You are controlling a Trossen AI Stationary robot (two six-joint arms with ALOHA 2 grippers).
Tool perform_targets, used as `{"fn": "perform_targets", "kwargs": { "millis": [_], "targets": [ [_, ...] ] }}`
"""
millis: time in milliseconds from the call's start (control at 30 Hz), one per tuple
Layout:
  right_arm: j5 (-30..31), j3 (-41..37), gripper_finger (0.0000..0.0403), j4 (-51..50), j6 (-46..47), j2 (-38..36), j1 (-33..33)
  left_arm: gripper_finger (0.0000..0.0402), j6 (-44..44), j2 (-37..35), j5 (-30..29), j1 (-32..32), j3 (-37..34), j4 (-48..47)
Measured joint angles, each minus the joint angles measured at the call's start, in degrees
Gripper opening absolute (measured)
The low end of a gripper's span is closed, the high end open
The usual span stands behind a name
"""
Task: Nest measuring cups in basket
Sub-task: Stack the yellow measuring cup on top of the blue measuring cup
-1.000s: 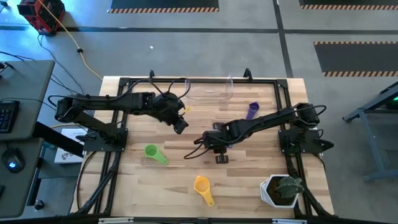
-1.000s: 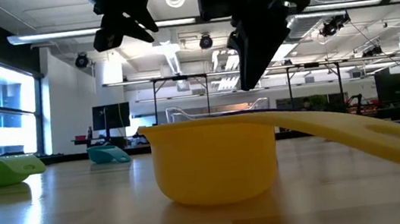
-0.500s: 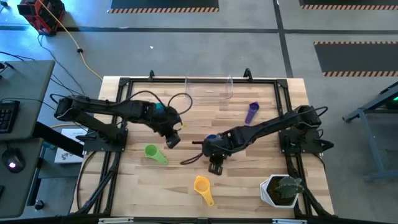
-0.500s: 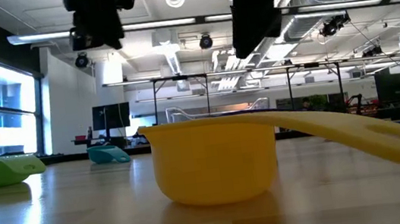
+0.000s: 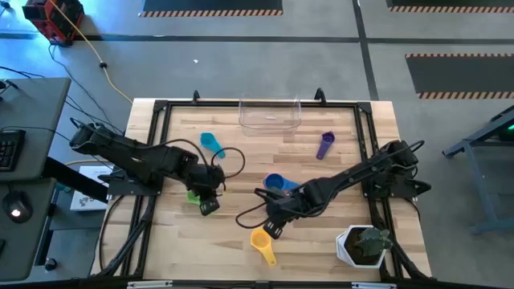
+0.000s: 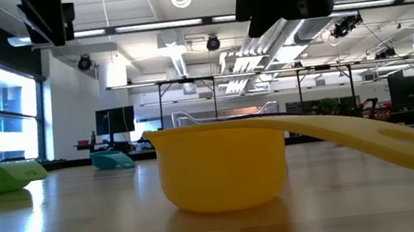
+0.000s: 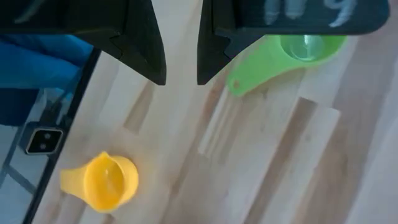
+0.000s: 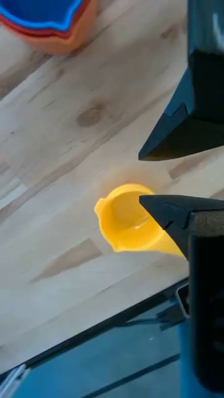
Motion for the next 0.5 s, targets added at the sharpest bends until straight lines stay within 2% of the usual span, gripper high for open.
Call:
{"fn": "perform_targets", "kwargs": {
  "millis": [367,500],
  "targets": [
    [2.4,0.0,0.0147,3.8,4.8,1.1,2.2,0.0081,-11.7,0.0,0.0,-7.3,0.0,0.0],
    [2.3,0.0,0.0153,5.5,4.5,3.3,2.3,0.0081,-14.9,0.0,0.0,-9.3,0.0,0.0]
  ]
}}
